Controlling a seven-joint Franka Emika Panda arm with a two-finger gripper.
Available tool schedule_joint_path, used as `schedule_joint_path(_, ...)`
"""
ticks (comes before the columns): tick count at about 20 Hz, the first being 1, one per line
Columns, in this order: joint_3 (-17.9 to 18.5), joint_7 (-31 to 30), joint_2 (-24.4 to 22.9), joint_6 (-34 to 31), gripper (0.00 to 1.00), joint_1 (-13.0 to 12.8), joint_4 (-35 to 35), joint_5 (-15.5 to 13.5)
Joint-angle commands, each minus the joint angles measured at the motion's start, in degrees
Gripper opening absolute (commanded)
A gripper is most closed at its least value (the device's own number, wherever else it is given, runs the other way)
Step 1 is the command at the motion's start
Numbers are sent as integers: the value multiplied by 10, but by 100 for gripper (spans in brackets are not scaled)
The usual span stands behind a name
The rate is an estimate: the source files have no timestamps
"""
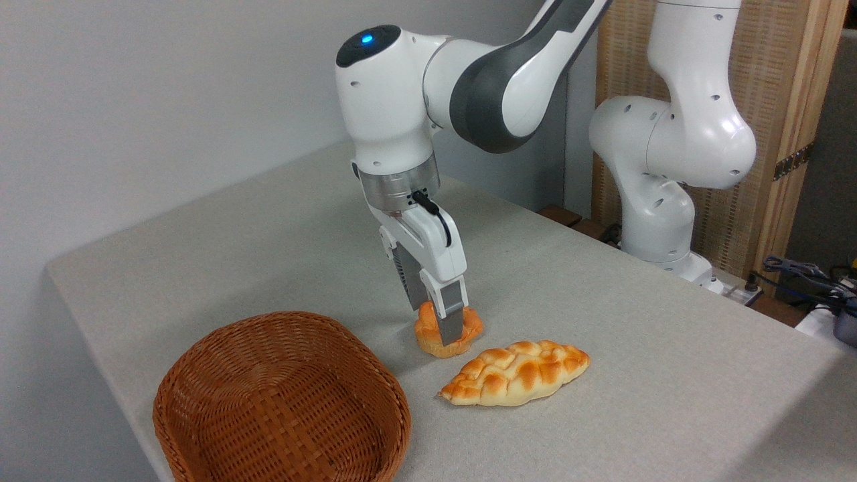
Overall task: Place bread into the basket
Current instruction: 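Close the gripper on the round bun and lift it, then carry the bun over the wicker basket and lower it inside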
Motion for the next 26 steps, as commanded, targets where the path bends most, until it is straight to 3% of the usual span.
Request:
schedule_joint_path(1,0,56,-2,9,41,-1,-10,2)
schedule_joint_path(5,0,58,-1,9,13,-1,-9,3)
schedule_joint_path(14,1,59,-5,-16,12,-1,16,3)
schedule_joint_path(16,3,56,4,-69,12,0,69,2)
schedule_joint_path(20,6,51,70,-176,14,2,226,-2)
schedule_joint_path(23,6,25,130,-184,19,5,319,-24)
schedule_joint_path(26,6,-7,199,-178,23,4,399,-25)
